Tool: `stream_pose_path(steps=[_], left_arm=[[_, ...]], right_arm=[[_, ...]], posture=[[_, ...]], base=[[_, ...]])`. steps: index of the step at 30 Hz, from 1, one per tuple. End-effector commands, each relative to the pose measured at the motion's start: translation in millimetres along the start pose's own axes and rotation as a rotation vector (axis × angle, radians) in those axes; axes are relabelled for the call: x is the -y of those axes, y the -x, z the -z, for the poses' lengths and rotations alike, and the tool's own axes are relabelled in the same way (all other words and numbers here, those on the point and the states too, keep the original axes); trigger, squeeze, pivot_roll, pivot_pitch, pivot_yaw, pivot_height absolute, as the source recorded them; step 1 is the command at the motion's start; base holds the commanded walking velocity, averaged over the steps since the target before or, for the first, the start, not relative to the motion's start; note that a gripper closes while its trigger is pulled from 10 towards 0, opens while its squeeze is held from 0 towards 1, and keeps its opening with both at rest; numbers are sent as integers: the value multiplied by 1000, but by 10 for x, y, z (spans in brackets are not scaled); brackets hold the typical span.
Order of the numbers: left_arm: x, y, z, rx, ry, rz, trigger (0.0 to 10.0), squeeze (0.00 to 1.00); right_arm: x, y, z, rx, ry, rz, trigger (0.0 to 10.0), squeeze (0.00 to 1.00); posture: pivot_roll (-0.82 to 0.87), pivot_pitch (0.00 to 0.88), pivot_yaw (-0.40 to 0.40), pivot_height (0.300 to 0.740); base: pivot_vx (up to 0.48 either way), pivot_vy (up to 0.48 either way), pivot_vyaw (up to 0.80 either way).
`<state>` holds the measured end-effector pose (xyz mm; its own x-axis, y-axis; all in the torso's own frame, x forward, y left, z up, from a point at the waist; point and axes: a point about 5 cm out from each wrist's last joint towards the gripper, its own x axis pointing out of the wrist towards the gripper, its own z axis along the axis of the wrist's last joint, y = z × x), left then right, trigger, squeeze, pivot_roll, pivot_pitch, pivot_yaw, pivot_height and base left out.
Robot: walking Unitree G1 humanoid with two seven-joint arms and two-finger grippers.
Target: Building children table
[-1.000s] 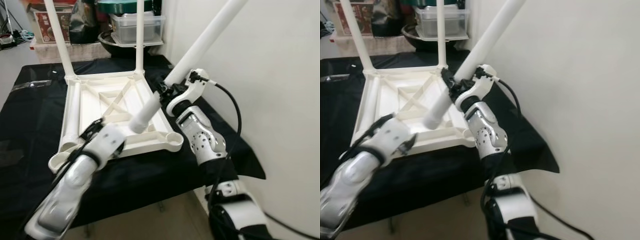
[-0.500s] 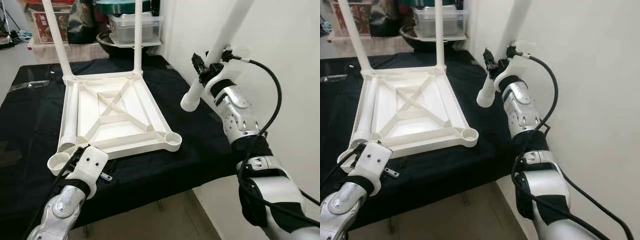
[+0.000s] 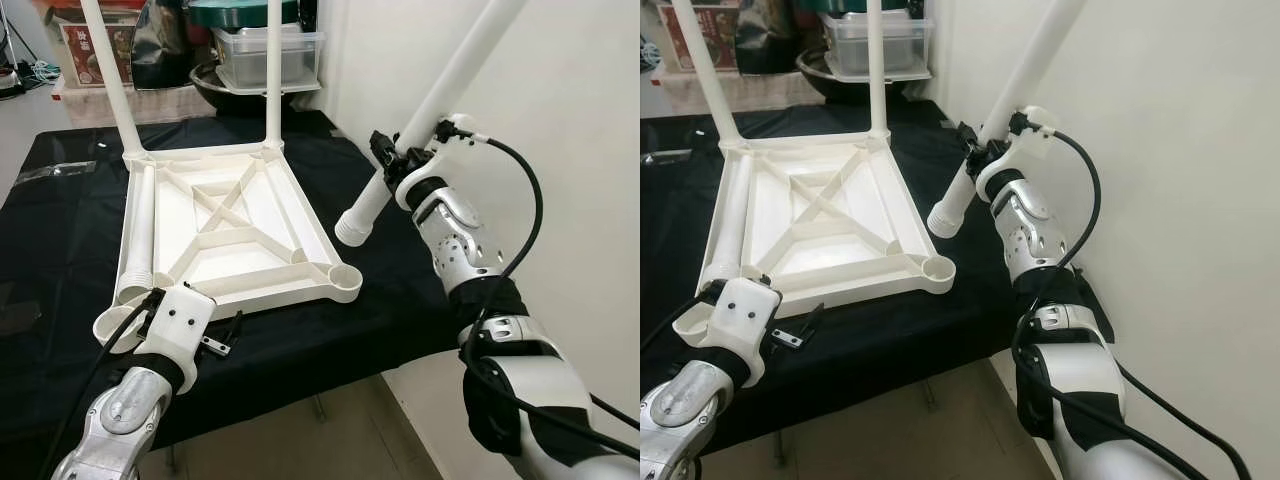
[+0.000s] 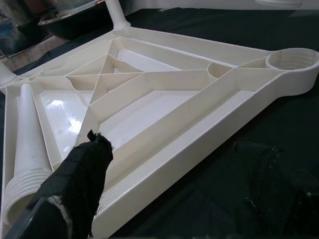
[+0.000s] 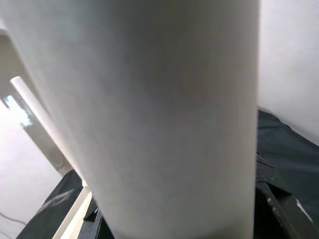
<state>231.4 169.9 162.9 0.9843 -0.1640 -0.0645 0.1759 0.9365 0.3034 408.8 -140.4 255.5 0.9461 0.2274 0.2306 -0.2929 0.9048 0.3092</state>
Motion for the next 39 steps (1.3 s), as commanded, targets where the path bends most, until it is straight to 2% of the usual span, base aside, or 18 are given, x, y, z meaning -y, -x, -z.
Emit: stream_pose_path(steps=[1,9,14,15,18,19,20,22,23,26,28,29,30,31,32,33,38,39], left_arm=[[-5,11,-34,13,6,6,10000,0],[-123,158,56,-32,-3,-47,10000,0],[-145,190,94,-51,-25,-54,10000,0],[-145,190,94,-51,-25,-54,10000,0],[-169,214,84,-52,-42,-41,10000,0],[-177,225,89,-53,-44,-35,10000,0],[-177,225,89,-53,-44,-35,10000,0],[-182,256,97,-53,-41,-19,10000,0],[-182,256,97,-53,-41,-19,10000,0],[-171,277,107,-53,-36,-2,10000,0],[-171,277,107,-53,-36,-2,10000,0],[-160,288,114,-53,-30,7,10000,0],[-160,288,114,-53,-30,7,10000,0],[-157,310,131,-57,-22,13,10000,0],[-157,310,131,-57,-22,13,10000,0],[-162,332,146,-60,-12,12,10000,0],[-185,361,161,-64,10,-4,10000,0],[-194,349,151,-56,13,-12,10000,0]], right_arm=[[-13,-31,-89,33,6,2,10000,0],[-15,-23,-66,32,-63,4,10000,0],[-155,-12,-113,57,-43,-205,10000,0],[-155,-12,-113,57,-43,-205,10000,0],[-229,-25,-125,30,77,-337,10000,0],[-255,-30,-127,23,151,-374,10000,0],[-255,-30,-127,23,151,-374,10000,0],[-323,-27,-113,4,265,-462,10000,0],[-323,-27,-113,4,265,-462,10000,0],[-413,5,-53,-32,379,-589,10000,0],[-413,5,-53,-32,379,-589,10000,0],[-444,38,16,-65,446,-657,10000,0],[-444,38,16,-65,446,-657,10000,0],[-453,81,107,-102,503,-718,10000,0],[-453,81,107,-102,503,-718,10000,0],[-459,127,193,-132,550,-769,10000,0],[-467,217,354,-176,589,-841,10000,0],[-480,220,381,-167,561,-826,10000,0]], posture=[[77,0,-58,740],[106,0,-72,740],[139,0,-80,740],[139,0,-80,740],[146,0,-80,740],[146,0,-80,740],[146,0,-80,740],[146,0,-81,740],[146,0,-81,740],[144,0,-87,740],[144,0,-87,740],[143,0,-91,740],[143,0,-91,740],[149,0,-102,740],[149,0,-102,740],[153,0,-104,740],[159,0,-109,740],[155,0,-108,740]], base=[[0,0,0],[0,0,0],[0,0,0],[0,0,0],[0,0,0],[0,0,0],[0,0,0],[0,0,0],[0,0,0],[0,0,0],[0,0,0],[0,0,0],[0,0,0],[0,0,0],[0,0,0],[0,0,0],[0,0,0],[0,0,0]])
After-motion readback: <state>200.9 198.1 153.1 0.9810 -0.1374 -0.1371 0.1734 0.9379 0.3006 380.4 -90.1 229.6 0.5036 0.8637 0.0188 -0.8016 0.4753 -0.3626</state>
